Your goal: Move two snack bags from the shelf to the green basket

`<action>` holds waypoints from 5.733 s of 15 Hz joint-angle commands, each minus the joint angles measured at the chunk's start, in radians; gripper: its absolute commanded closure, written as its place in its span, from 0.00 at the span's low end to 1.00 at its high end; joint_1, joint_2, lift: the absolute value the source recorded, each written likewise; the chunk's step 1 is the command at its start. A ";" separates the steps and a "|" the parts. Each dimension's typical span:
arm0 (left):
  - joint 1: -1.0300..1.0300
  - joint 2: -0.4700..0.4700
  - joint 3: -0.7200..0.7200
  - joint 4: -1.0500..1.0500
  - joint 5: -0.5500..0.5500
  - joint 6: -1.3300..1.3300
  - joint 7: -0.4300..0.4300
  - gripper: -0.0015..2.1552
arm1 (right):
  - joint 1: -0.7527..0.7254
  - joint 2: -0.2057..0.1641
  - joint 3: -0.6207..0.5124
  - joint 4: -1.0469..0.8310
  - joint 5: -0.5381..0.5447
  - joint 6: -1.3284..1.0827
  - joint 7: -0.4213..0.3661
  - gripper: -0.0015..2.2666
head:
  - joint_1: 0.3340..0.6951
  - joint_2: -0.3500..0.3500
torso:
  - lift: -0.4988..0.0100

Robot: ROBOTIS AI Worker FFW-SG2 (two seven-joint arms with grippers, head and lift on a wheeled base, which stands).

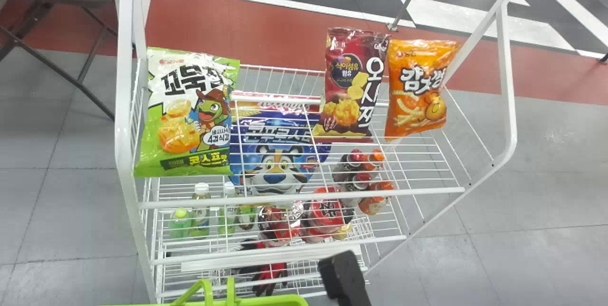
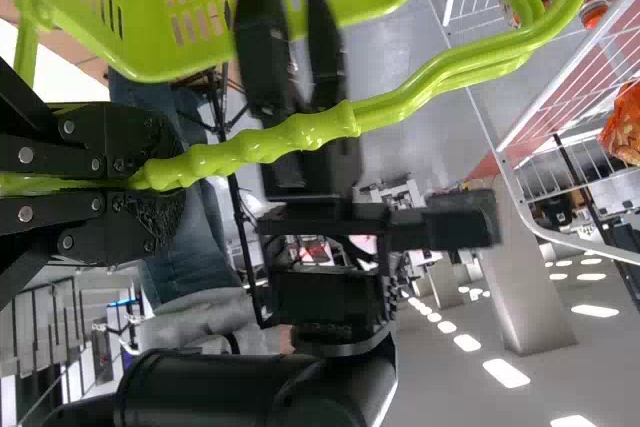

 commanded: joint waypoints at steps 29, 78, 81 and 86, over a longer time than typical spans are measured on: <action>-0.002 0.004 -0.015 0.014 -0.051 0.029 -0.005 0.98 | -0.614 0.005 -0.519 0.816 0.076 -1.262 0.077 0.06 | 1.00 0.00 | 0.96; -0.029 -0.007 -0.011 0.045 -0.038 -0.008 -0.005 0.98 | -0.028 0.128 -0.488 0.024 -0.225 -0.596 0.089 0.99 | 1.00 0.00 | 0.96; -0.036 -0.011 -0.023 0.044 -0.040 -0.011 0.007 0.98 | 0.024 0.126 -0.530 -0.033 -0.306 -0.427 0.117 0.99 | 1.00 0.00 | 0.96; -0.045 -0.013 -0.041 0.044 -0.048 -0.017 0.021 0.98 | 0.081 0.120 -0.505 -0.060 -0.381 -0.117 0.137 0.99 | 1.00 0.00 | 0.96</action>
